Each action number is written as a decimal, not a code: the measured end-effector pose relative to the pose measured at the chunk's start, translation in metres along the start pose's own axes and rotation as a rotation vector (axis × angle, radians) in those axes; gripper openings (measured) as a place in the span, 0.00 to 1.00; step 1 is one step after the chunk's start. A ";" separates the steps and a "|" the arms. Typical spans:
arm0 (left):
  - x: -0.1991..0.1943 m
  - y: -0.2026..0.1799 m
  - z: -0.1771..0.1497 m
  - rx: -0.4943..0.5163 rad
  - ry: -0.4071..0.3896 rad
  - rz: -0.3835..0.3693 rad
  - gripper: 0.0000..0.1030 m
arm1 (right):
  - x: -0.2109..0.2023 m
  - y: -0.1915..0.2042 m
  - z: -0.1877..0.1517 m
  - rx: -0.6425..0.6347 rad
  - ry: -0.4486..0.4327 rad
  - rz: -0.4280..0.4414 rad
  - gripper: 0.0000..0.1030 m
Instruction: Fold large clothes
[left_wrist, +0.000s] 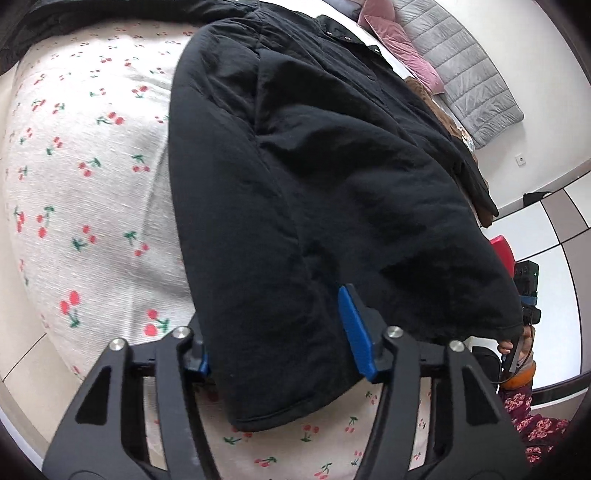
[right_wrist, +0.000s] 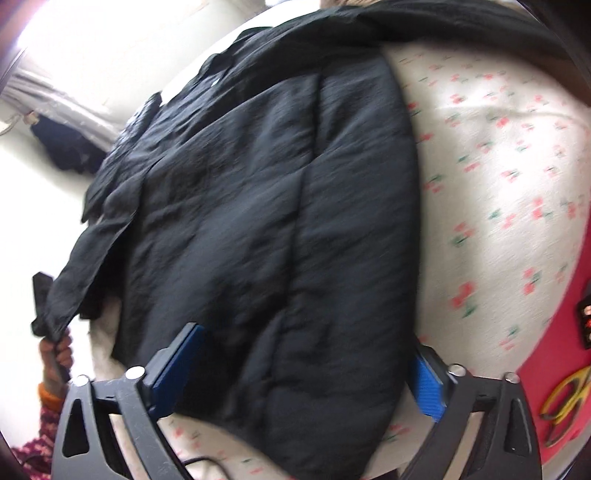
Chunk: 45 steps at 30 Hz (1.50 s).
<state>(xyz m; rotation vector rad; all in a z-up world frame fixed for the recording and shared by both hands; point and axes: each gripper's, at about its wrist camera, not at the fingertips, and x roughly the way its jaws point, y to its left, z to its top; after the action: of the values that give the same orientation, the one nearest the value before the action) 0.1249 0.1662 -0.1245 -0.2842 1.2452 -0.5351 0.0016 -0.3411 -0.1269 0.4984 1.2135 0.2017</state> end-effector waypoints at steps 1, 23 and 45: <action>0.002 -0.003 -0.002 0.007 0.004 0.006 0.44 | 0.000 0.004 -0.001 -0.010 0.005 -0.009 0.73; -0.069 -0.087 -0.051 0.314 0.116 0.453 0.31 | -0.101 0.002 0.008 -0.086 -0.064 -0.420 0.42; 0.047 -0.213 -0.100 0.854 0.197 0.269 0.40 | -0.104 0.062 -0.048 -0.247 -0.127 -0.405 0.70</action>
<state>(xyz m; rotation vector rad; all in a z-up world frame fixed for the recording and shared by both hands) -0.0086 -0.0307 -0.0907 0.6578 1.1123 -0.8181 -0.0720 -0.3165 -0.0222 0.0446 1.1212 -0.0272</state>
